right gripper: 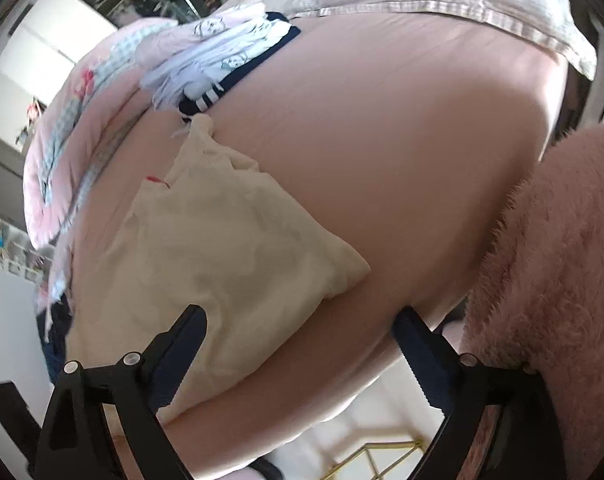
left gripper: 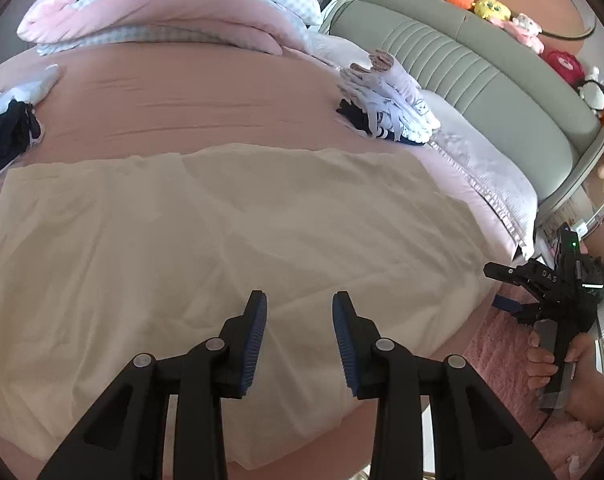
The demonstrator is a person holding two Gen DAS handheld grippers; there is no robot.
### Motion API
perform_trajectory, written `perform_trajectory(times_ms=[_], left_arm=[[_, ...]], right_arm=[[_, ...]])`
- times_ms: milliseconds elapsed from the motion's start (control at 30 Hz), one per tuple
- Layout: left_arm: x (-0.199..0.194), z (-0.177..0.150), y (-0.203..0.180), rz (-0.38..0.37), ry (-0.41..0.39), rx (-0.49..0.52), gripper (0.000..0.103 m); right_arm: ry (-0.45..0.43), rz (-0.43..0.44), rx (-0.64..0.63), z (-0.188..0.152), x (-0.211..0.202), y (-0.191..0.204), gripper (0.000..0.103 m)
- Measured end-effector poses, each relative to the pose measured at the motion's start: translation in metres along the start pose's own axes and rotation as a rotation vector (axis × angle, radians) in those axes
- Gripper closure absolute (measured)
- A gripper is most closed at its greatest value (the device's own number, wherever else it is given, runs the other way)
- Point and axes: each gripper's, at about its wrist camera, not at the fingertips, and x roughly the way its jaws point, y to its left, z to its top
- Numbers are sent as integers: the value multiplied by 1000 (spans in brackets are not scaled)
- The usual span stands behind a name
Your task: Fold clothes
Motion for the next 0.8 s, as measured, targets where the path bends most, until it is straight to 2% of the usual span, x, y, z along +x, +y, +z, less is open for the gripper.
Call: perform_trajectory(times_ms=[133,200,300,400,467,500,567,600,633,667,733,800], left_arm=[[-1,0,4,12,3,-2,72],[-1,3,5,3,-14,-10,72],[2,7,1,-50,-41,-9,72],[17,5,-17,-88,-10,72,72],[35,-3,-26,-1,83,158,72],[37,-7,-24,31,106,180,72],[24,-11,-14,69,101,194,73],[15,-12,-6,93,94,187,78],[3,-13,6,154,80,161,78],[-7,-15,21,182,64,116,78],[-26,-19,54,201,34,14,80],[-41,-21,67,194,-15,-52,80]], right_arm=[[-5,18,45,-1,-11,-6,26],[-6,35,53,0,-20,-3,26],[-44,35,-40,2,-29,21,26],[-43,1,-232,-4,-10,55,26],[2,-48,-416,-18,15,77,34],[15,-116,-508,-28,24,85,38],[-22,-199,-651,-41,26,91,40],[-31,-211,-616,-38,20,83,40],[-39,-223,-578,-34,14,75,40],[-45,-217,-544,-30,11,70,41],[-55,-204,-477,-21,5,62,37],[-66,-191,-411,-11,-2,54,37]])
